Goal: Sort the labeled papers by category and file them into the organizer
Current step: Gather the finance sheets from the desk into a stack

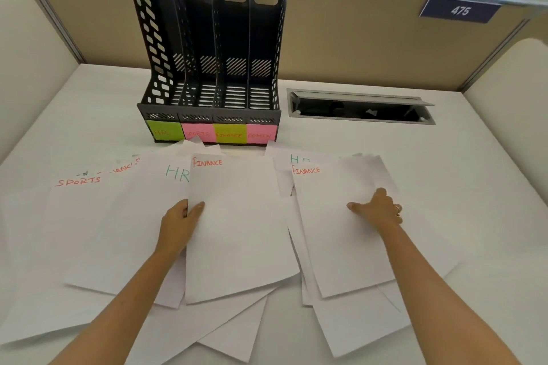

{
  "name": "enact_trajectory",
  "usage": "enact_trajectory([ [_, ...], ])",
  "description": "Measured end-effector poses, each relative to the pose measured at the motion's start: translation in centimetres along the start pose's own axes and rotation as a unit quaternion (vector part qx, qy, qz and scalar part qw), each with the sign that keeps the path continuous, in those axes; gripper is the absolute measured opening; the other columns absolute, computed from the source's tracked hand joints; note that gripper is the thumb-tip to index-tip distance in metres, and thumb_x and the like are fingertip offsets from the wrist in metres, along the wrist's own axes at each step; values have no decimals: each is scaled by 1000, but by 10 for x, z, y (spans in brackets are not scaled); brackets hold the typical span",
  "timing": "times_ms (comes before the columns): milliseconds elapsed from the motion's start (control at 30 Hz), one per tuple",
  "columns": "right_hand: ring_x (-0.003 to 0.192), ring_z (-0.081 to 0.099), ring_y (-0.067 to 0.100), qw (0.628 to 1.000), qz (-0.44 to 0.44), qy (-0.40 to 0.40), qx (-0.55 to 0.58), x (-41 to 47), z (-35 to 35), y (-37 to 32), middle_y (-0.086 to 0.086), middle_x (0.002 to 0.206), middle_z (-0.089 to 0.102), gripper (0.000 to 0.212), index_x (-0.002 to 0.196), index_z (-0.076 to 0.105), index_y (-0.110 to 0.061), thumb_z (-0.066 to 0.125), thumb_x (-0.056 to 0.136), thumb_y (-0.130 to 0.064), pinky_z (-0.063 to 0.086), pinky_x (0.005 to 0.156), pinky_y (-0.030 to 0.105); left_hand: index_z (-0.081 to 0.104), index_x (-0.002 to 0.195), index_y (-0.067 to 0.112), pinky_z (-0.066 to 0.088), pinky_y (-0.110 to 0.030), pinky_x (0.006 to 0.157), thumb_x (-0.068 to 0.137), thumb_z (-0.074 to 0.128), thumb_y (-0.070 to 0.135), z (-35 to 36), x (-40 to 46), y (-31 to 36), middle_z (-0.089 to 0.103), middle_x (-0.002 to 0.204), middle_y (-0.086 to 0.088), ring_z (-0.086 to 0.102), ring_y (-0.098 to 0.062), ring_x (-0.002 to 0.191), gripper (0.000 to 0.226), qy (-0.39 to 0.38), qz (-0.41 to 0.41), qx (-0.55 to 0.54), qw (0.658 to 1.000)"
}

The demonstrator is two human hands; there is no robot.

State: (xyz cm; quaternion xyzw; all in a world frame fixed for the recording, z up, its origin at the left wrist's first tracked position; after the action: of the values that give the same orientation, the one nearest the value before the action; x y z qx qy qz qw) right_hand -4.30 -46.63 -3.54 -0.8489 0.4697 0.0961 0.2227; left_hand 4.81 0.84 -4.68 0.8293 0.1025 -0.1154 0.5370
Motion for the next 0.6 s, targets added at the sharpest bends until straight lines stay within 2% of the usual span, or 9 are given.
enact_trajectory([
  [33, 122, 44, 38, 999, -13, 5, 30, 3, -2, 1, 15, 118, 55, 59, 122, 46, -6, 71, 80, -39, 38, 94, 44, 62, 96, -1, 54, -52, 82, 95, 58, 31, 0, 0, 0, 69, 95, -19, 65, -38, 89, 33, -5, -2, -4, 1000],
  [100, 103, 57, 38, 990, -63, 42, 118, 5, -14, -2, 21, 102, 62, 32, 104, 57, 2, 60, 91, -26, 42, 79, 37, 61, 91, 0, 54, -47, 77, 95, 58, 32, 1, 2, -2, 69, 92, -16, 65, -35, 84, 32, -13, -6, -11, 1000],
  [133, 92, 59, 37, 981, -85, 65, 159, 5, -22, -3, 24, 92, 63, 27, 94, 59, 6, 54, 94, -20, 40, 70, 35, 58, 86, -1, 52, -43, 72, 95, 58, 32, 1, 2, -3, 67, 89, -16, 63, -34, 80, 34, -17, -8, -15, 1000],
  [200, 75, 53, 31, 967, -112, 111, 200, 3, -44, -4, 22, 78, 58, 30, 80, 55, 8, 47, 97, -15, 33, 63, 33, 52, 80, -2, 45, -36, 66, 95, 57, 33, 1, 3, -5, 60, 81, -22, 56, -28, 74, 38, -23, -9, -20, 999],
  [333, 72, 45, 25, 947, -112, 152, 259, 11, -79, -1, 11, 72, 52, 31, 73, 51, -2, 42, 98, -17, 32, 63, 32, 54, 86, -7, 46, -36, 69, 96, 56, 32, 2, 3, -5, 61, 85, -26, 57, -28, 77, 40, -37, -1, -27, 999],
  [400, 65, 38, 22, 943, -116, 130, 283, 16, -83, -7, 4, 62, 41, 37, 61, 40, -11, 43, 97, -17, 27, 55, 32, 56, 90, -7, 48, -39, 71, 96, 56, 32, 3, 4, -5, 64, 91, -26, 59, -30, 78, 39, -39, 5, -23, 999],
  [467, 61, 33, 20, 943, -134, 97, 290, 11, -76, -23, 1, 58, 35, 41, 57, 33, -14, 45, 96, -18, 25, 54, 31, 59, 92, -4, 51, -42, 75, 96, 55, 32, 4, 4, -5, 66, 94, -24, 62, -32, 81, 36, -41, 7, -23, 999],
  [600, 70, 44, 20, 947, -183, 46, 261, -18, -34, -68, 10, 71, 51, 29, 73, 56, 1, 49, 95, -17, 32, 62, 31, 56, 89, -7, 46, -39, 70, 97, 53, 34, 3, 6, -7, 62, 89, -27, 57, -28, 77, 41, -46, 1, -34, 998],
])
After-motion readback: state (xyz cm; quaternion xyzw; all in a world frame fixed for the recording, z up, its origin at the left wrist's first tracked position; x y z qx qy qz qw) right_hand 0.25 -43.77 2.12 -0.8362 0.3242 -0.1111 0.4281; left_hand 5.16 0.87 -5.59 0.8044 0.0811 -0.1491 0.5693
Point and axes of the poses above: each hand's wrist, its own x-axis towards the middle knuckle, its own z-axis out of the palm, y = z × x, the point moved 9 cm from there along x, towards the middle knuckle
